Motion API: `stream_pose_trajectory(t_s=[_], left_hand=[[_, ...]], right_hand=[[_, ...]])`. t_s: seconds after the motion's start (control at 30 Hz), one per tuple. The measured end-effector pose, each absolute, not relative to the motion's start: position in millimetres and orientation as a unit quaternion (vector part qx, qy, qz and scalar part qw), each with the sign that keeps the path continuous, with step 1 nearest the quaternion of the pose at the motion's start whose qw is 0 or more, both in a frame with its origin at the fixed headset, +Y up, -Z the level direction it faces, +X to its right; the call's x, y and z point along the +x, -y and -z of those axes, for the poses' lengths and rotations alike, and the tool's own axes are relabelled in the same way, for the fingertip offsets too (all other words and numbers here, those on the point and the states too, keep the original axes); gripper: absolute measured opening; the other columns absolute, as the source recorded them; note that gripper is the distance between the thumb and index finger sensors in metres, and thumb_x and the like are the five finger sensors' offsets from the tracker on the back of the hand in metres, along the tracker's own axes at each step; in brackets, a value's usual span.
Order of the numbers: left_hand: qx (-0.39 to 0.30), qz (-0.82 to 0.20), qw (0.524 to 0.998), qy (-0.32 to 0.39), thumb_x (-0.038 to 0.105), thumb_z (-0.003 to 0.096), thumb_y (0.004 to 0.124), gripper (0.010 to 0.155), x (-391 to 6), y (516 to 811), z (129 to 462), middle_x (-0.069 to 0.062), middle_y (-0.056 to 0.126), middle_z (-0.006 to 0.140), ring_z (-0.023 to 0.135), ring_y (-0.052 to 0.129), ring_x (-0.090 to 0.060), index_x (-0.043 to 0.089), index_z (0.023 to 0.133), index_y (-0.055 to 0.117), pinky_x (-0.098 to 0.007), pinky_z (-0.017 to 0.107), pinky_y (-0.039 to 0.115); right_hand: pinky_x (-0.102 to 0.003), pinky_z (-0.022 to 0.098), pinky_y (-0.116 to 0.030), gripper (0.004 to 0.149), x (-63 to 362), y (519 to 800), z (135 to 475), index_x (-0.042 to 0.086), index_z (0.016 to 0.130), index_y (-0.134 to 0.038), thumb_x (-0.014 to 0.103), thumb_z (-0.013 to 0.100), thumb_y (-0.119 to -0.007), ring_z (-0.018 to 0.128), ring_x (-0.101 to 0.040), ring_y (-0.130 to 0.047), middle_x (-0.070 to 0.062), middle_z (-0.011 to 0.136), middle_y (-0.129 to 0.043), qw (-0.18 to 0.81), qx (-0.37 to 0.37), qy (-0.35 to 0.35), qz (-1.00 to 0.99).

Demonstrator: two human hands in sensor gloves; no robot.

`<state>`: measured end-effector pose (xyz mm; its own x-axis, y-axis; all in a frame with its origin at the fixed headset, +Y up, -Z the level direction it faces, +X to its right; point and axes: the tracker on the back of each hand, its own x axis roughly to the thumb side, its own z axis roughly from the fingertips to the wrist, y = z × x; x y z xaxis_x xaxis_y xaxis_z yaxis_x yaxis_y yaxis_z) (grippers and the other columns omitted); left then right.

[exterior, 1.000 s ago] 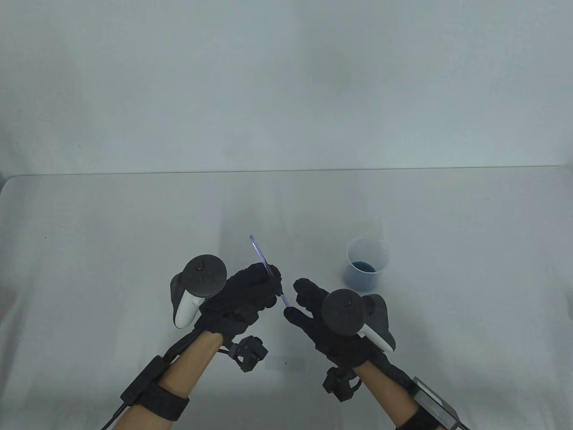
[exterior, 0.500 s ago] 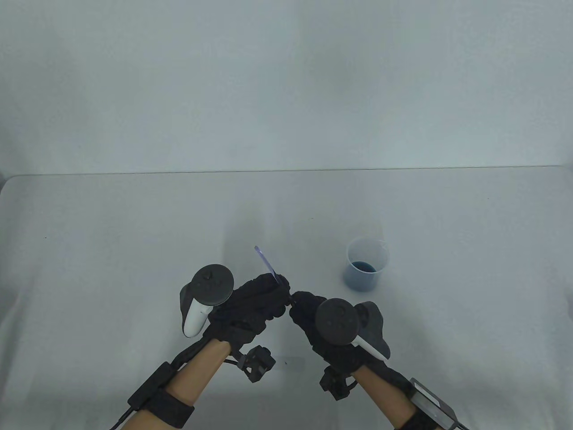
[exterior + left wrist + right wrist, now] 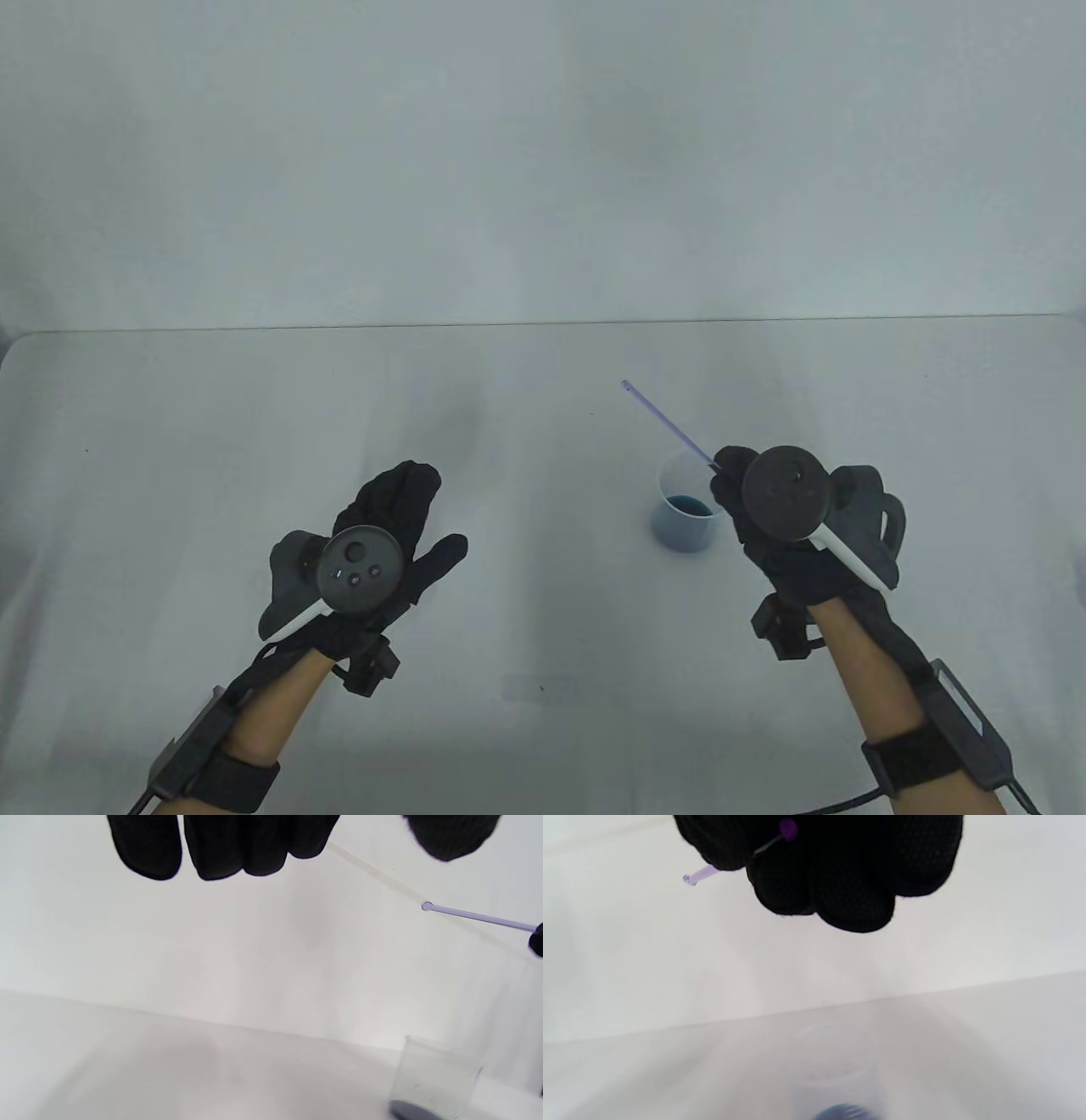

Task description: Dip glass rod into dye solution and streak across glass slide

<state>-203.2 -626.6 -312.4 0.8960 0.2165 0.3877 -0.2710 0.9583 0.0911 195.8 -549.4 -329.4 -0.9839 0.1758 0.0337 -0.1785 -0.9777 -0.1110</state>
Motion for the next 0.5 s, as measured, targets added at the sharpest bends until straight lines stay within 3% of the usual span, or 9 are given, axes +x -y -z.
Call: stream_pose_trajectory(t_s=[0.17, 0.5], left_hand=[[0.067, -0.093, 0.978, 0.175, 0.063, 0.0541, 0.059, 0.086, -218, 648, 310, -0.02, 0.038, 0.124, 0.115, 0.045, -0.049, 0.012, 0.118, 0.033, -0.067, 0.076, 0.051], [0.043, -0.087, 0.985, 0.141, 0.062, 0.0539, 0.06, 0.087, -234, 668, 315, -0.022, 0.033, 0.124, 0.115, 0.038, -0.051, 0.011, 0.118, 0.032, -0.066, 0.078, 0.046]], right_hand=[[-0.039, 0.05, -0.083, 0.044, 213, 545, 348, 0.022, 0.094, -0.076, 0.041, 0.054, -0.071, 0.058, -0.018, -0.097, 0.002, 0.07, -0.093, -0.004, -0.032, 0.014, -0.999], [-0.04, 0.049, -0.083, 0.043, 200, 576, 388, 0.022, 0.091, -0.079, 0.041, 0.053, -0.072, 0.055, -0.018, -0.096, 0.001, 0.064, -0.093, -0.136, -0.045, -0.084, -0.986]])
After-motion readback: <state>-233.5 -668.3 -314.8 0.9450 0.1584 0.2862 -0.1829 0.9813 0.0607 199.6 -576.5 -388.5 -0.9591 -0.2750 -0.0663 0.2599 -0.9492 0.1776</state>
